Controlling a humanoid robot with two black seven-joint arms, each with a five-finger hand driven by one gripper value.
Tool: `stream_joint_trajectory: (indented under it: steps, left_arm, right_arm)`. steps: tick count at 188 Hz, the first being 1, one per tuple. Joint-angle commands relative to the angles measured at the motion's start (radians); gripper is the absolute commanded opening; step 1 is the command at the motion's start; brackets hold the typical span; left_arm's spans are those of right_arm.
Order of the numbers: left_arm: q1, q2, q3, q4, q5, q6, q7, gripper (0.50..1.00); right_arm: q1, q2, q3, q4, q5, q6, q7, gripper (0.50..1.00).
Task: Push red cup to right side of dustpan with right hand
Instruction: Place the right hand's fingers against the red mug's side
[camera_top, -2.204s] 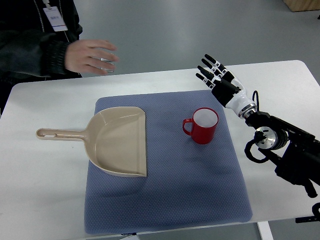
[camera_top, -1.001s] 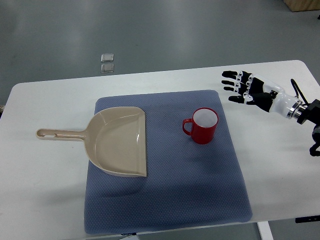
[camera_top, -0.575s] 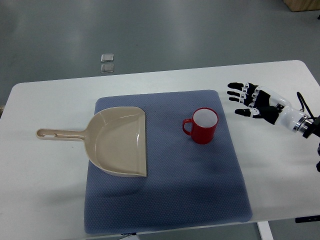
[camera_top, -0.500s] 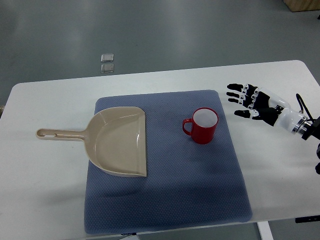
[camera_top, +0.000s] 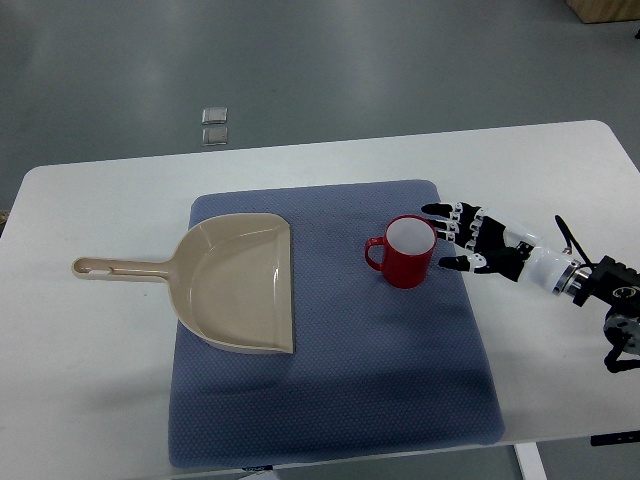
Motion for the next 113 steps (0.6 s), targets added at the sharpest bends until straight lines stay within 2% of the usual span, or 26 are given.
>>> stream_joint_trajectory:
  steps: [1,113]
  left_arm:
    - [0.0,0.0,0.0,0.0,0.0,0.0,0.0,1.0]
    - [0.0,0.0,-0.001,0.0,0.0,0.0,0.0,1.0]
  right_arm:
    - [-0.003,0.005,0.0,0.0,-0.001,-0.022,0.0,0.932]
    - [-0.002,0.117,-0.01,-0.025,-0.008,-0.105,0.0,0.932]
